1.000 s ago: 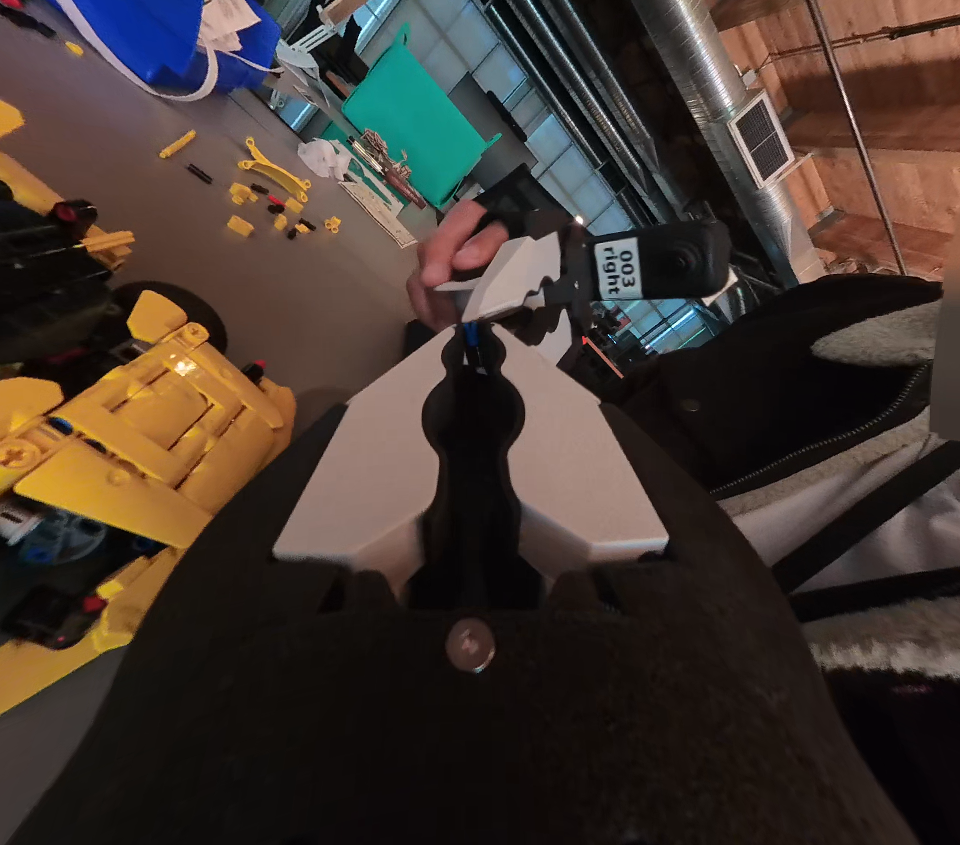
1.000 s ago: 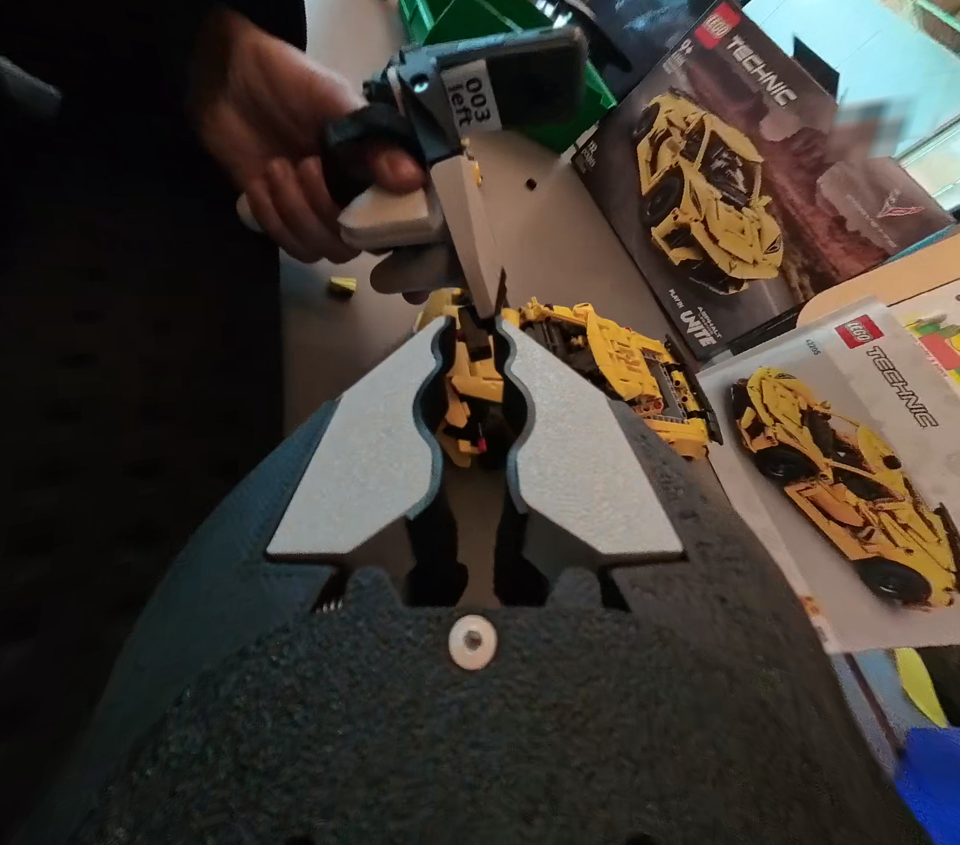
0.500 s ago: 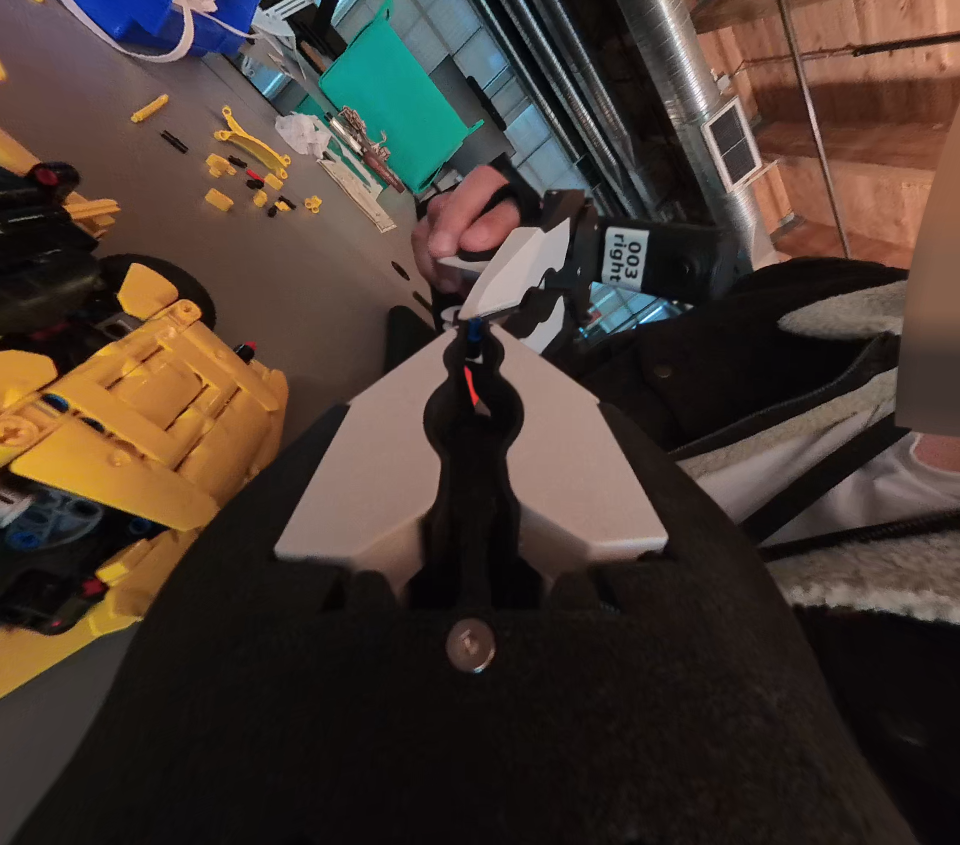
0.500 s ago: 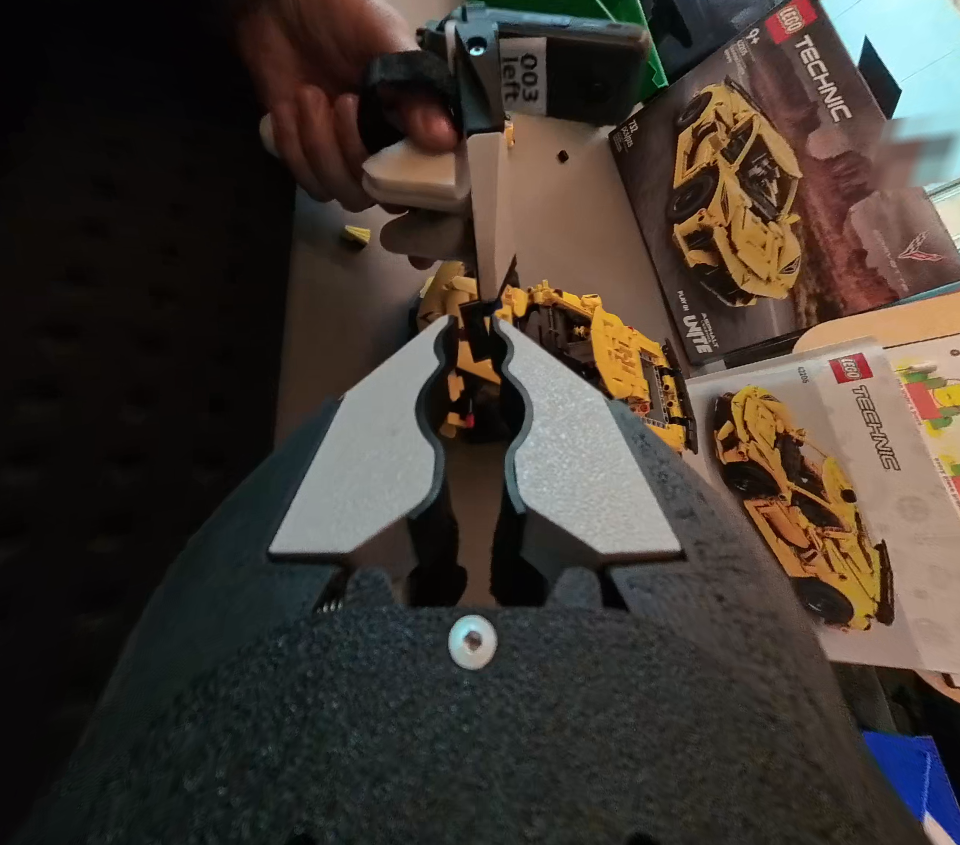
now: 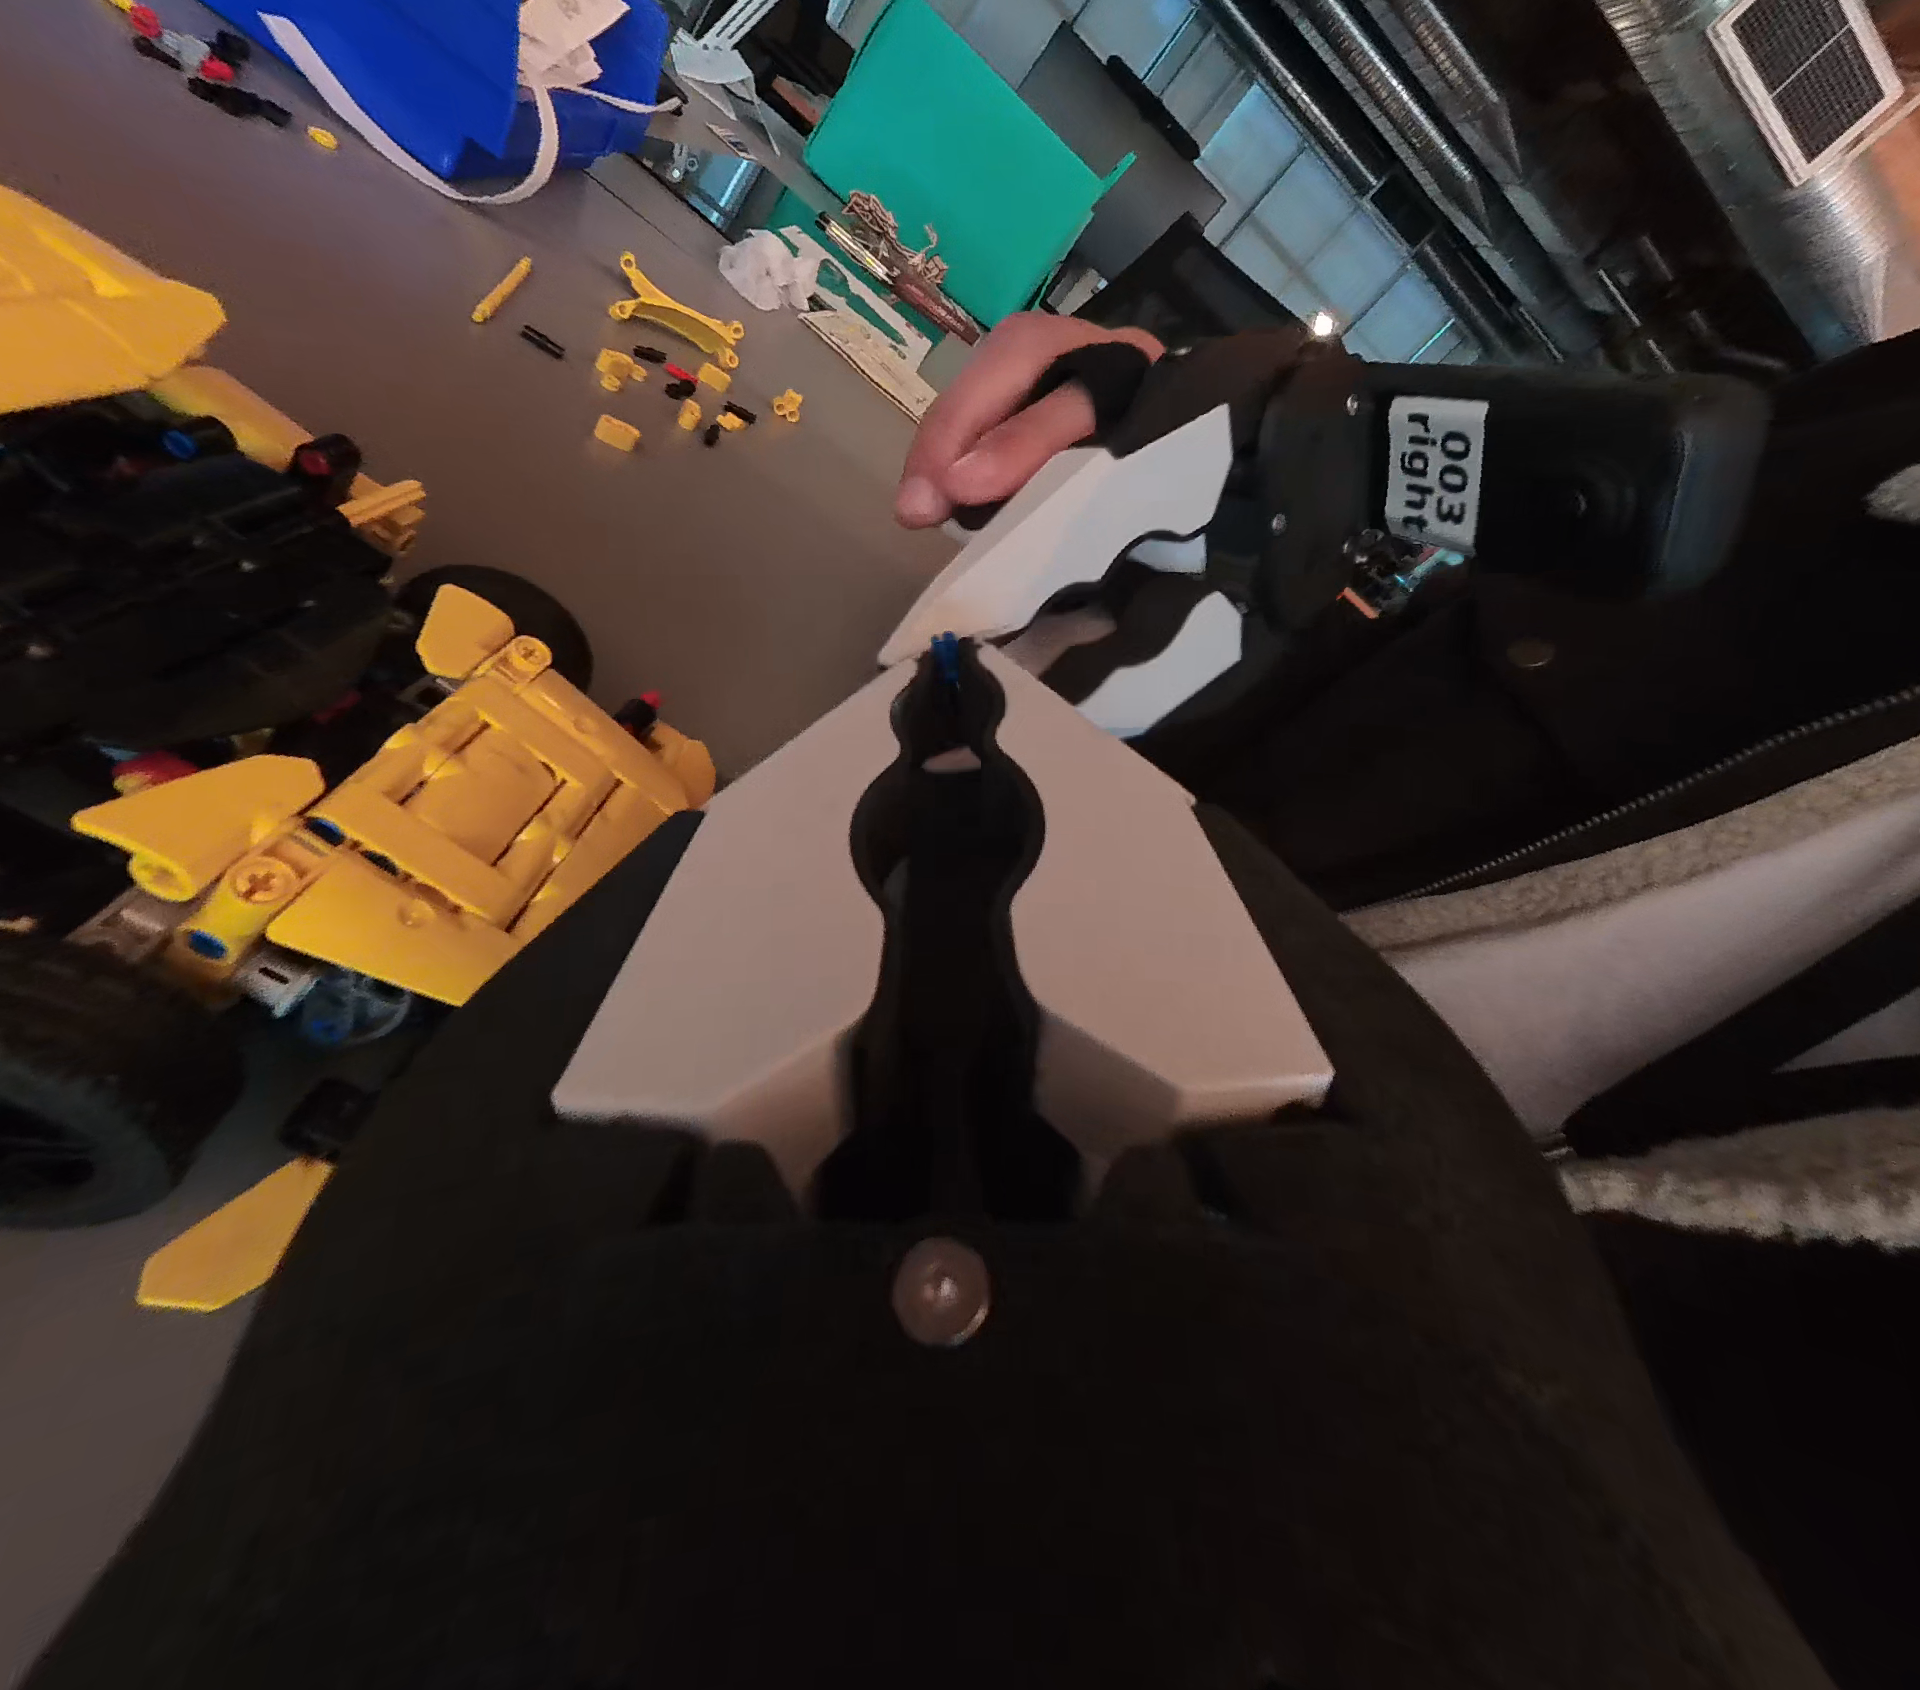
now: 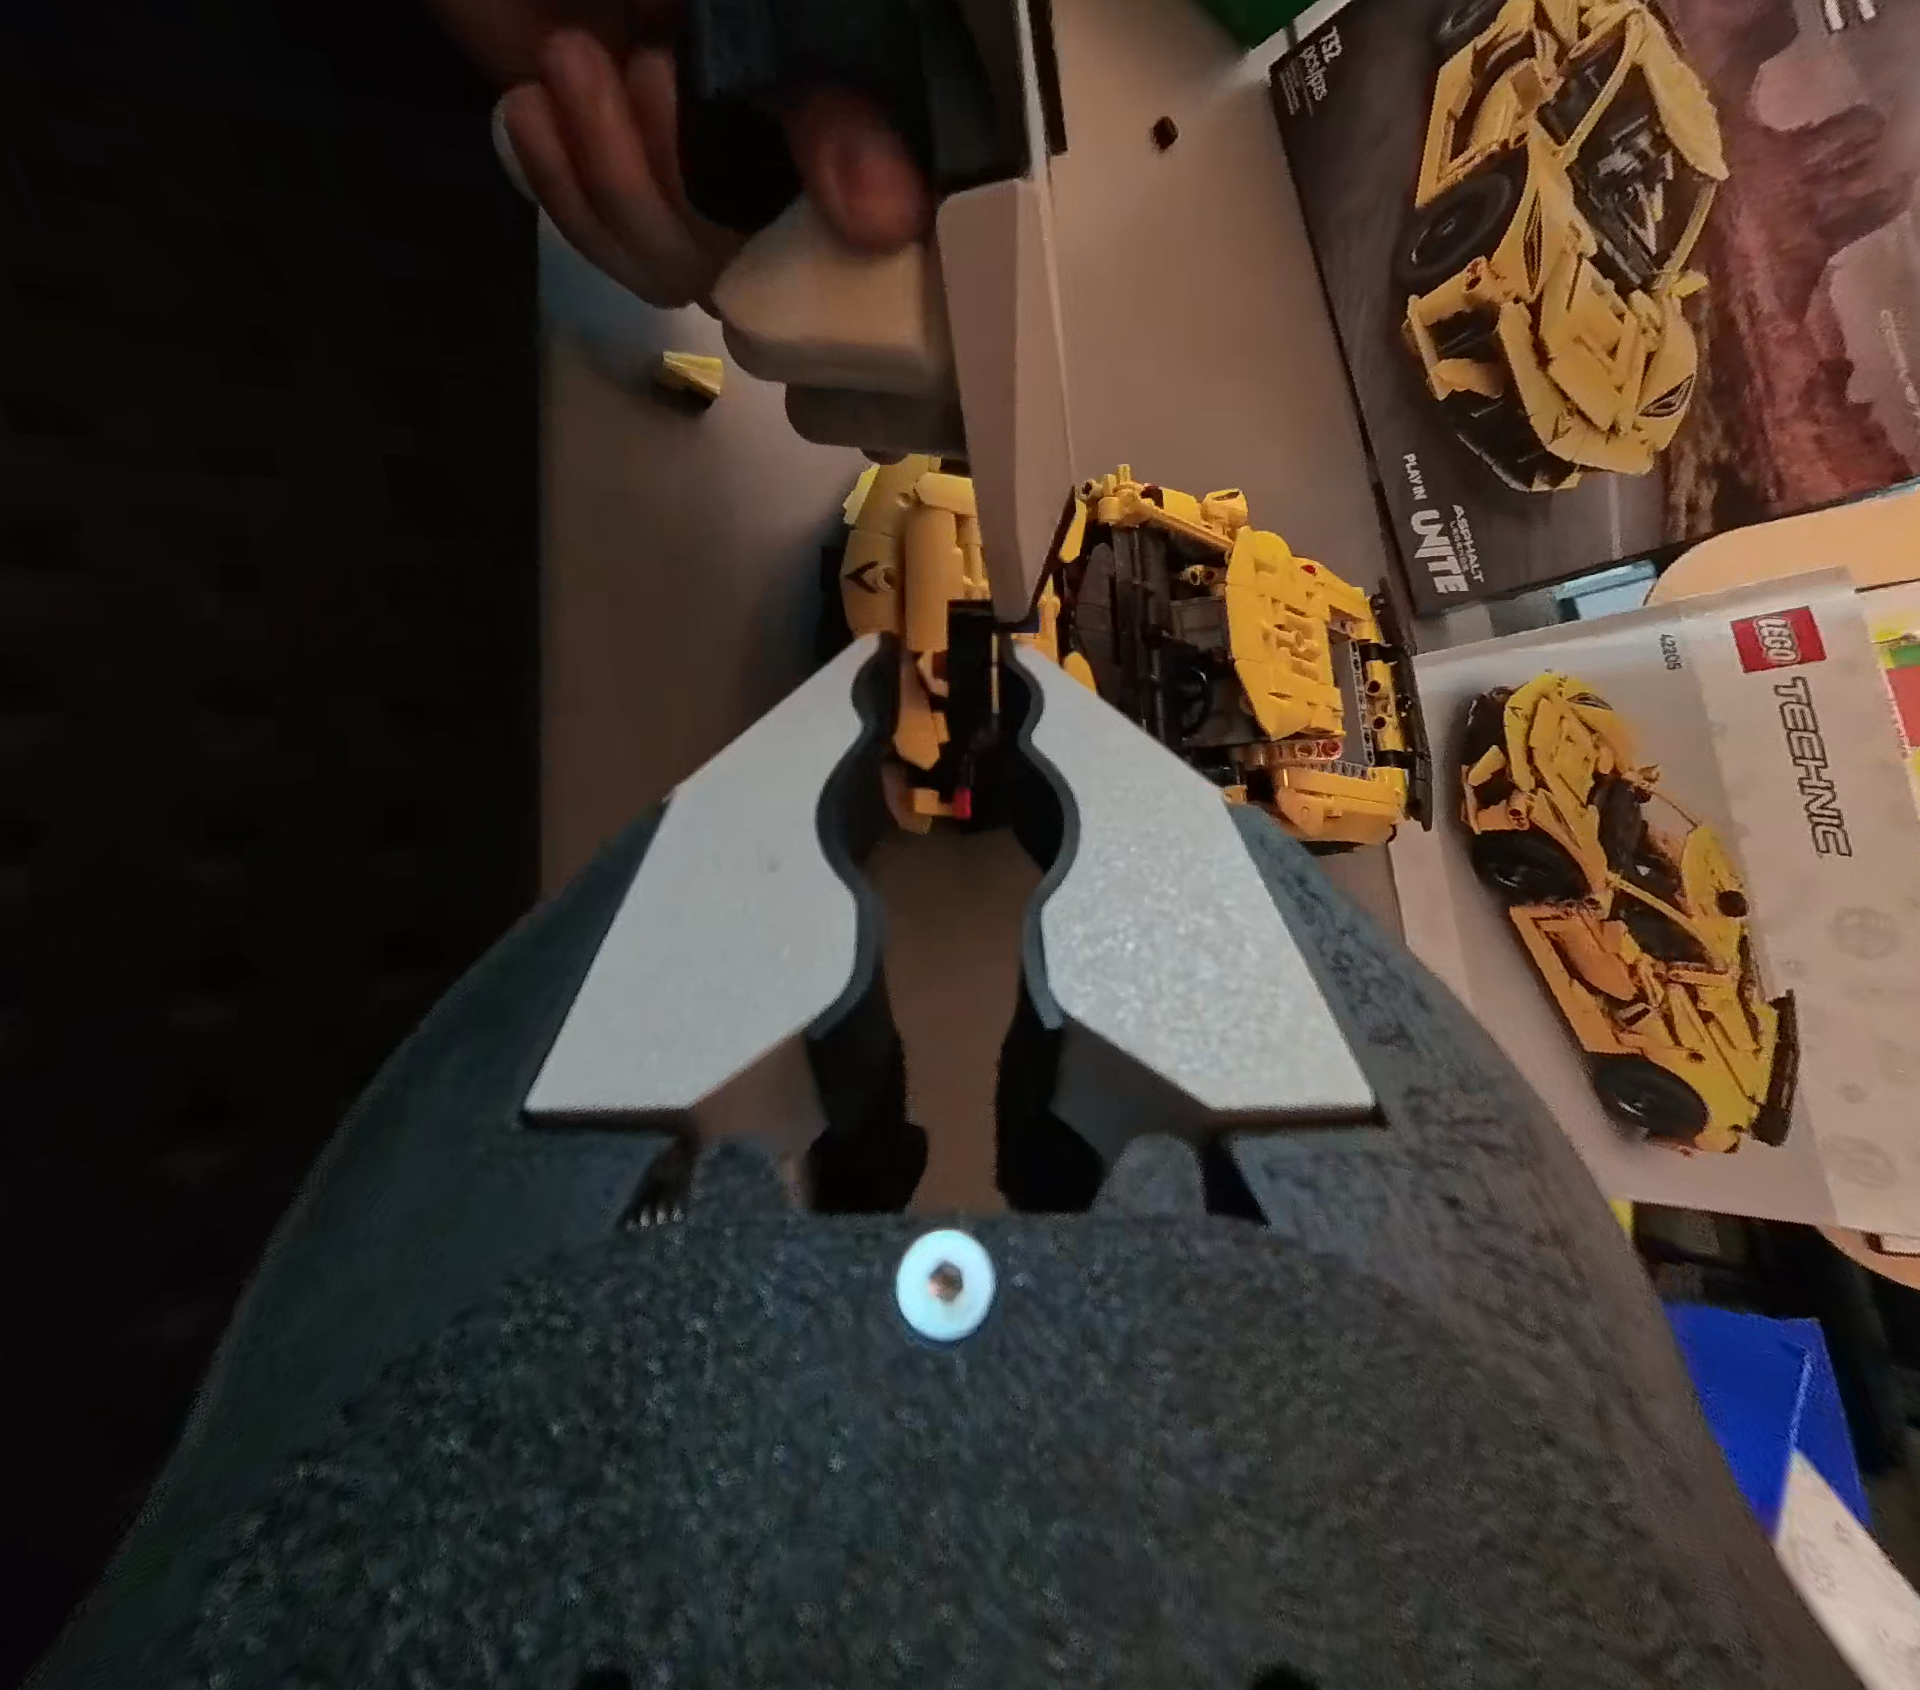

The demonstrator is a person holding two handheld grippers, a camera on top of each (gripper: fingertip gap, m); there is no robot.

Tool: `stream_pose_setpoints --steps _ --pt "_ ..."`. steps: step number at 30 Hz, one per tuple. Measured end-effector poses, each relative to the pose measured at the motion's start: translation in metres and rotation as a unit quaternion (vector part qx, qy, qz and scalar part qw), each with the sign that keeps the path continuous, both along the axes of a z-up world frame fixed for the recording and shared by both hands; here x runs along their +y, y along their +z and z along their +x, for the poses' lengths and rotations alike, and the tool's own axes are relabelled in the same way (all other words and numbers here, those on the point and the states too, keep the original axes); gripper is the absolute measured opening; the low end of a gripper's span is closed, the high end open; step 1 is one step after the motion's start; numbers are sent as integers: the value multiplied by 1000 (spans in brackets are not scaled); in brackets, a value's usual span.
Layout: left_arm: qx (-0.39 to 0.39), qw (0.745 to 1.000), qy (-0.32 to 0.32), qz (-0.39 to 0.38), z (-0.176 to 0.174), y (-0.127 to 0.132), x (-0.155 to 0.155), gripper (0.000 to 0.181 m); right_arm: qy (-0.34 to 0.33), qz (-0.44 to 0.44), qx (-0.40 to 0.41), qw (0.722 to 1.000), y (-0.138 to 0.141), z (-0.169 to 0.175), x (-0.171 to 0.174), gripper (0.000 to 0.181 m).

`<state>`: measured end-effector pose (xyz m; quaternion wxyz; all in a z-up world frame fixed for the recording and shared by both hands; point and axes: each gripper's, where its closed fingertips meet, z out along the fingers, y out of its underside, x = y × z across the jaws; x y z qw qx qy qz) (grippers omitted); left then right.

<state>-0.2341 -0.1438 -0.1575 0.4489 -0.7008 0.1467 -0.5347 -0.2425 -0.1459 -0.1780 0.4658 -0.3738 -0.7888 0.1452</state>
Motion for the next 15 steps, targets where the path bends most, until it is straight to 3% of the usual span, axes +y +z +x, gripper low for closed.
stream_pose_setpoints --steps 5,9,15 --pt "9 1000 -1 6 2 -1 -1 3 -18 -12 -10 1000 0 2 2 11" --pt "23 1000 8 1 2 -4 3 11 -18 43 -19 999 -2 3 3 10" --pt "72 997 9 33 8 -6 0 3 -30 68 -32 997 -6 7 4 11"
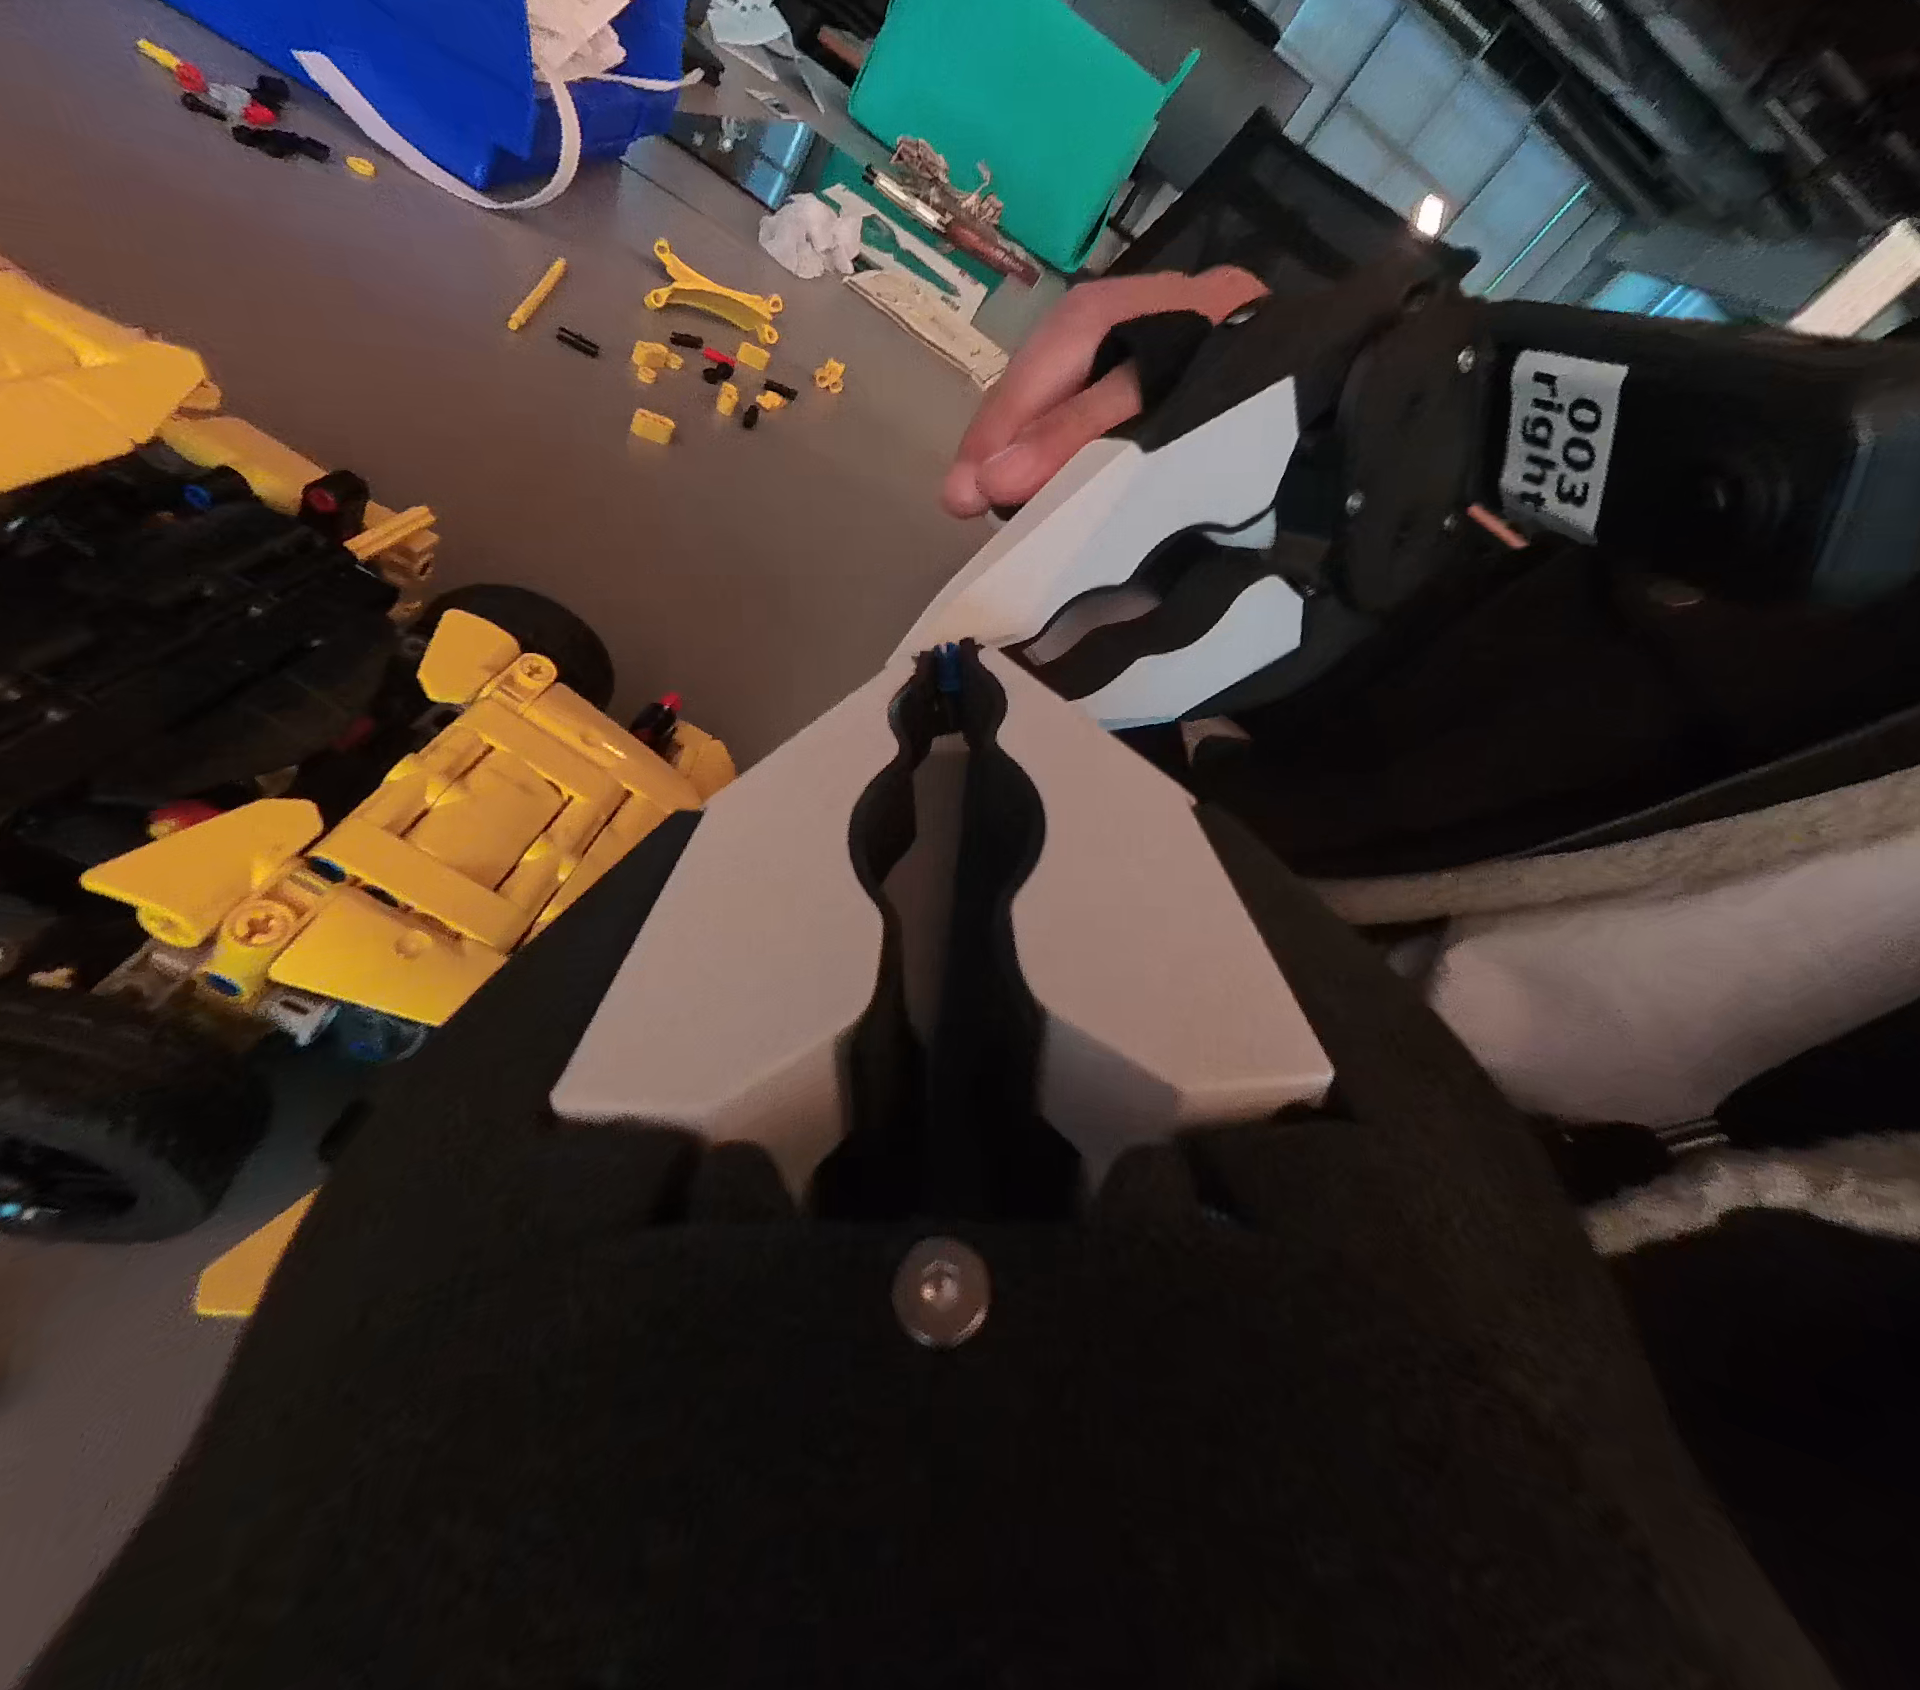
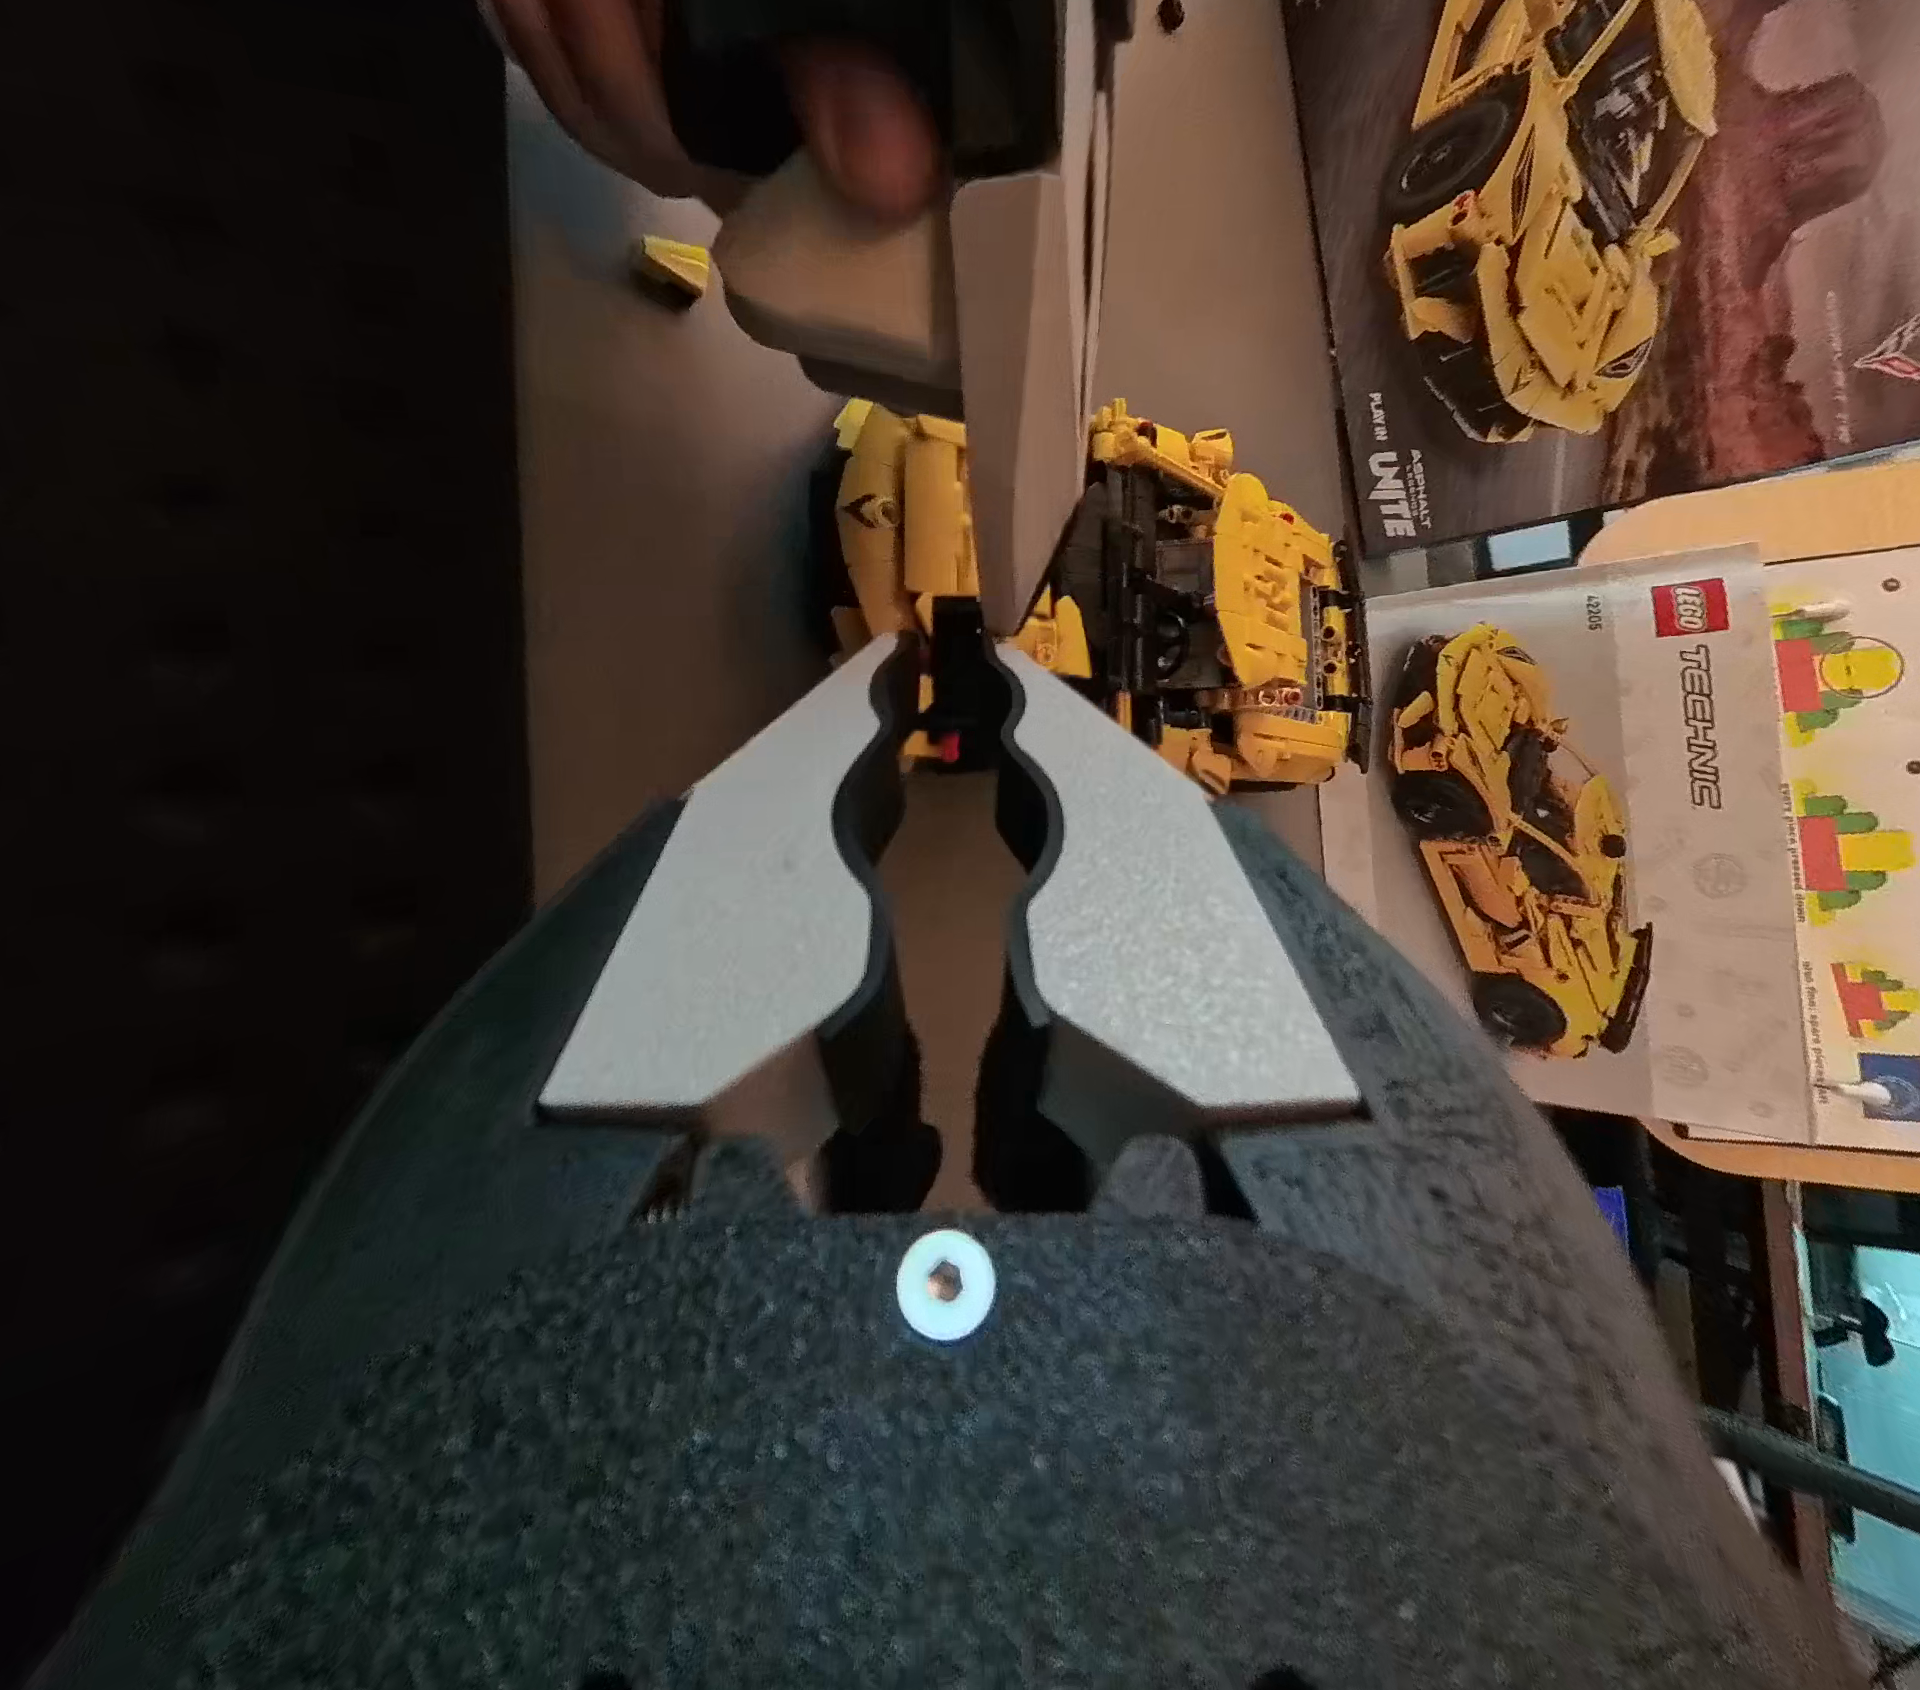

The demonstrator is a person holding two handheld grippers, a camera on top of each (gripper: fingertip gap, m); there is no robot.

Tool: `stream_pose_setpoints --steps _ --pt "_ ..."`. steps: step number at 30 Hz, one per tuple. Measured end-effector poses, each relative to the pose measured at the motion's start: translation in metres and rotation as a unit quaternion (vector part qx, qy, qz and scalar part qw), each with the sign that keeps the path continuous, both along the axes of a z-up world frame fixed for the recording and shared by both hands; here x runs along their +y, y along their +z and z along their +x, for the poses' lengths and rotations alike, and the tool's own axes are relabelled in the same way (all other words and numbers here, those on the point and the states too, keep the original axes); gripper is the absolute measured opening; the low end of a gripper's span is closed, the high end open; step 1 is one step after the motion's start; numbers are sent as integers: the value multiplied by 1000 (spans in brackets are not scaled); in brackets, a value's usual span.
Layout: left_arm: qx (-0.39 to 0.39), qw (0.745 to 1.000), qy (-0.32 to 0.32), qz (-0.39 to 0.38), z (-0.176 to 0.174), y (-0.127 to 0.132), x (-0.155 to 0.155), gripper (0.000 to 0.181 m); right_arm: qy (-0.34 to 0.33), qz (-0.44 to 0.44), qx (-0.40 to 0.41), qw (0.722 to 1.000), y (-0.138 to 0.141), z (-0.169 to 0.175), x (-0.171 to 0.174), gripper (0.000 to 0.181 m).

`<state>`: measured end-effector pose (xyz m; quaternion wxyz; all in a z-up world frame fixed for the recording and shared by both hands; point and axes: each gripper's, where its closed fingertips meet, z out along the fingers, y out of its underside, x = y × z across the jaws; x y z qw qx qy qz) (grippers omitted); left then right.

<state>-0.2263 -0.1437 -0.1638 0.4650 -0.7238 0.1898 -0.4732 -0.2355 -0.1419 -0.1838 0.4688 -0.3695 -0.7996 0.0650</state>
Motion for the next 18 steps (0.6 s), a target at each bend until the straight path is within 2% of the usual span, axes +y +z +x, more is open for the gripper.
stream_pose_setpoints --steps 3,7,18 --pt "25 999 10 19 2 0 1 2 2 22 -3 1000 -1 2 0 10" --pt "14 1000 12 10 -1 0 1 0 8 49 -10 999 -1 -1 -1 9" --pt "-24 998 55 0 -15 4 11 0 40 36 -45 998 -1 -15 1 9"
